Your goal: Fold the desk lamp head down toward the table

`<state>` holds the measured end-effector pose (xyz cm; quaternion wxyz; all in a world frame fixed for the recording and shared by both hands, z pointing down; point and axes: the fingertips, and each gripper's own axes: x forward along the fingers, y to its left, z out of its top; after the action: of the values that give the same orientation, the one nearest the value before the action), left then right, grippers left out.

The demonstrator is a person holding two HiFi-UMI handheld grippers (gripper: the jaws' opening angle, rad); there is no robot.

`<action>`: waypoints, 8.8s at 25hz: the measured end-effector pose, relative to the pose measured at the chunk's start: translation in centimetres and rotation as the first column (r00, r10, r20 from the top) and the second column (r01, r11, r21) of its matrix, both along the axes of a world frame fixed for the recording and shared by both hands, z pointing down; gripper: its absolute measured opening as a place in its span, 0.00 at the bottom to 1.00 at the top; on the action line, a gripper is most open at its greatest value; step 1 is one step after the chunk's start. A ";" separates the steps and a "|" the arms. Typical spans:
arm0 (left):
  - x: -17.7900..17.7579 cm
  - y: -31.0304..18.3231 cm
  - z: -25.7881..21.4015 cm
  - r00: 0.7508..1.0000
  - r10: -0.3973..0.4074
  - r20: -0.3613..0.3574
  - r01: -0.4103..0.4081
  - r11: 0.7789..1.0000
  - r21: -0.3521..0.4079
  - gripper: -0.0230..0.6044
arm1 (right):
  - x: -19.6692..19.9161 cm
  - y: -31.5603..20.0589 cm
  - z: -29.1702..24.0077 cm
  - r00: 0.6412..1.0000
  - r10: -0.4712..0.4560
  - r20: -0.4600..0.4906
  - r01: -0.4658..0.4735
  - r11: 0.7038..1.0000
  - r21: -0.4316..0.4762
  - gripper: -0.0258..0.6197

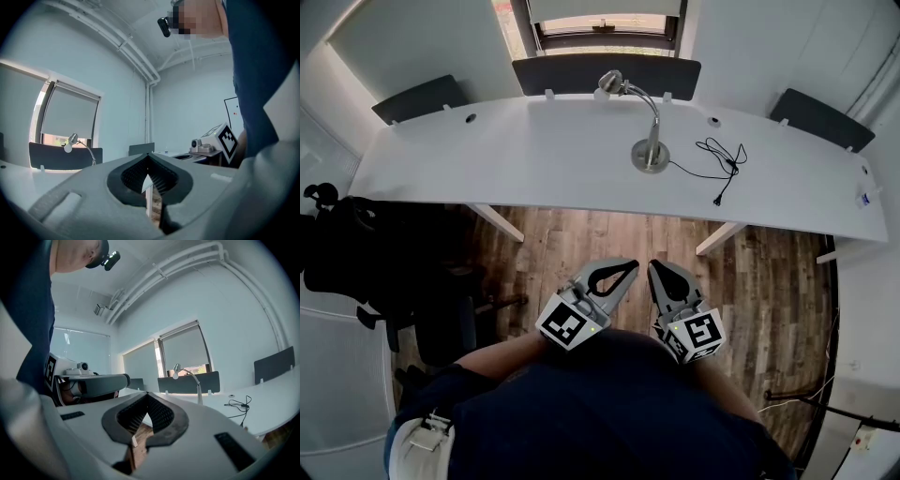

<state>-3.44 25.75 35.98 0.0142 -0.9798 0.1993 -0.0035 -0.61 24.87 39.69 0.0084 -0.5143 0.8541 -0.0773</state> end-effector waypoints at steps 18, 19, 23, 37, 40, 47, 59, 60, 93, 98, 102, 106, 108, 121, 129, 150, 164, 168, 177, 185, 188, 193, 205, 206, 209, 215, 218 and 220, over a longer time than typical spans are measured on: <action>0.4 -18.8 -1.8 0.995 0.093 -0.023 -0.092 0.995 0.031 0.05 | 0.9 -17.5 -1.4 0.994 0.101 -0.031 -0.100 0.995 0.007 0.05; 0.3 -19.7 -2.0 0.995 0.096 -0.025 -0.095 0.995 0.034 0.05 | 0.9 -18.3 -1.5 0.994 0.105 -0.039 -0.105 0.994 0.005 0.05; 0.0 -23.1 -2.8 0.993 0.106 -0.045 -0.105 0.994 0.028 0.05 | 0.8 -21.5 -2.0 0.990 0.128 -0.059 -0.129 0.992 -0.001 0.05; 1.1 -30.3 -3.0 0.996 0.084 -0.042 -0.083 0.996 0.023 0.05 | 2.6 -28.2 -2.3 0.988 0.144 -0.058 -0.144 0.990 0.003 0.05; 2.1 -31.4 -2.6 0.999 0.032 -0.030 -0.031 0.999 0.020 0.05 | 4.0 -28.9 -1.7 0.991 0.113 -0.069 -0.113 0.994 -0.004 0.05; 4.2 -33.8 -2.0 0.998 -0.061 0.007 0.061 0.998 0.016 0.05 | 6.7 -30.5 -0.8 0.996 0.053 -0.067 -0.056 0.998 -0.033 0.06; 7.0 -39.0 0.1 0.977 -0.188 0.104 0.182 0.981 0.065 0.05 | 11.3 -34.7 1.7 0.995 0.063 -0.083 -0.067 0.997 -0.040 0.06; 7.1 -39.4 0.2 0.974 -0.198 0.111 0.191 0.979 0.069 0.05 | 11.5 -35.0 2.0 0.994 0.066 -0.084 -0.070 0.997 -0.042 0.06; 7.6 -45.4 1.8 0.815 -0.432 0.386 0.246 0.861 0.445 0.18 | 13.2 -42.6 11.8 0.977 0.109 -0.183 -0.139 0.977 -0.161 0.25; 7.7 -45.6 2.2 0.797 -0.451 0.402 0.234 0.844 0.483 0.18 | 13.5 -43.5 13.0 0.974 0.121 -0.190 -0.153 0.974 -0.168 0.28; 7.8 -45.7 2.1 0.788 -0.461 0.409 0.224 0.833 0.506 0.18 | 13.5 -44.3 13.7 0.972 0.118 -0.204 -0.154 0.974 -0.167 0.28; 8.0 -45.7 1.8 0.783 -0.469 0.410 0.214 0.821 0.529 0.18 | 13.7 -45.3 14.4 0.967 0.124 -0.224 -0.163 0.973 -0.162 0.28; 8.1 -45.8 1.8 0.779 -0.473 0.412 0.212 0.816 0.537 0.18 | 13.7 -45.9 14.7 0.964 0.125 -0.236 -0.164 0.974 -0.155 0.28; 7.7 -46.7 1.8 0.760 -0.513 0.398 0.224 0.782 0.581 0.13 | 13.7 -48.3 15.9 0.952 0.148 -0.269 -0.190 0.973 -0.135 0.23; 7.6 -46.7 1.9 0.785 -0.502 0.363 0.243 0.789 0.565 0.12 | 13.7 -48.3 15.8 0.953 0.138 -0.270 -0.182 0.973 -0.145 0.23; 3.0 -49.2 8.0 0.811 -0.509 0.290 0.441 0.856 0.268 0.12 | 13.7 -48.4 15.8 0.950 0.134 -0.282 -0.183 0.971 -0.154 0.23; 2.0 -50.9 15.8 0.807 -0.480 0.344 0.493 0.868 0.056 0.12 | 13.4 -48.7 15.9 0.944 0.133 -0.303 -0.188 0.969 -0.160 0.23; 2.4 -50.9 17.0 0.797 -0.469 0.381 0.488 0.871 0.049 0.12 | 13.4 -48.7 15.9 0.943 0.132 -0.305 -0.187 0.969 -0.161 0.23; 3.6 -50.7 19.2 0.764 -0.407 0.502 0.443 0.895 0.052 0.15 | 13.4 -48.8 15.9 0.943 0.130 -0.305 -0.187 0.969 -0.163 0.23; 4.9 -50.5 21.5 0.743 -0.365 0.561 0.422 0.906 0.032 0.16 | 13.4 -48.8 16.0 0.943 0.125 -0.309 -0.181 0.970 -0.162 0.23; 5.2 -50.4 21.9 0.742 -0.362 0.564 0.424 0.905 0.024 0.17 | 13.3 -48.8 15.9 0.943 0.120 -0.311 -0.177 0.971 -0.162 0.23; 5.9 -50.2 22.8 0.743 -0.349 0.572 0.424 0.905 0.001 0.17 | 13.3 -48.8 16.0 0.943 0.120 -0.311 -0.177 0.971 -0.161 0.23; 6.8 -50.3 24.6 0.751 -0.358 0.555 0.438 0.899 -0.014 0.17 | 13.3 -48.8 16.1 0.940 0.118 -0.319 -0.177 0.971 -0.162 0.23; 6.8 -50.3 24.7 0.751 -0.359 0.554 0.438 0.899 -0.012 0.17 | 13.3 -48.8 16.1 0.940 0.118 -0.320 -0.177 0.971 -0.162 0.23; 6.9 -50.3 24.8 0.751 -0.359 0.555 0.439 0.898 -0.013 0.17 | 13.3 -48.8 16.2 0.938 0.121 -0.325 -0.181 0.970 -0.162 0.23; 7.0 -50.3 24.8 0.749 -0.342 0.568 0.425 0.905 -0.017 0.17 | 13.3 -48.8 16.3 0.933 0.128 -0.335 -0.193 0.967 -0.168 0.23; 6.9 -50.3 24.4 0.756 -0.322 0.570 0.397 0.918 -0.008 0.17 | 13.1 -48.7 16.5 0.925 0.121 -0.360 -0.196 0.964 -0.178 0.23; 6.6 -50.4 23.8 0.757 -0.317 0.571 0.385 0.923 0.003 0.19 | 13.2 -48.5 16.8 0.921 0.121 -0.369 -0.204 0.960 -0.194 0.25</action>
<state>3.18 -24.67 59.77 0.0149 -0.8791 0.3659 -0.3050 12.55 -23.59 56.47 -0.1983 -0.5867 0.7810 -0.0805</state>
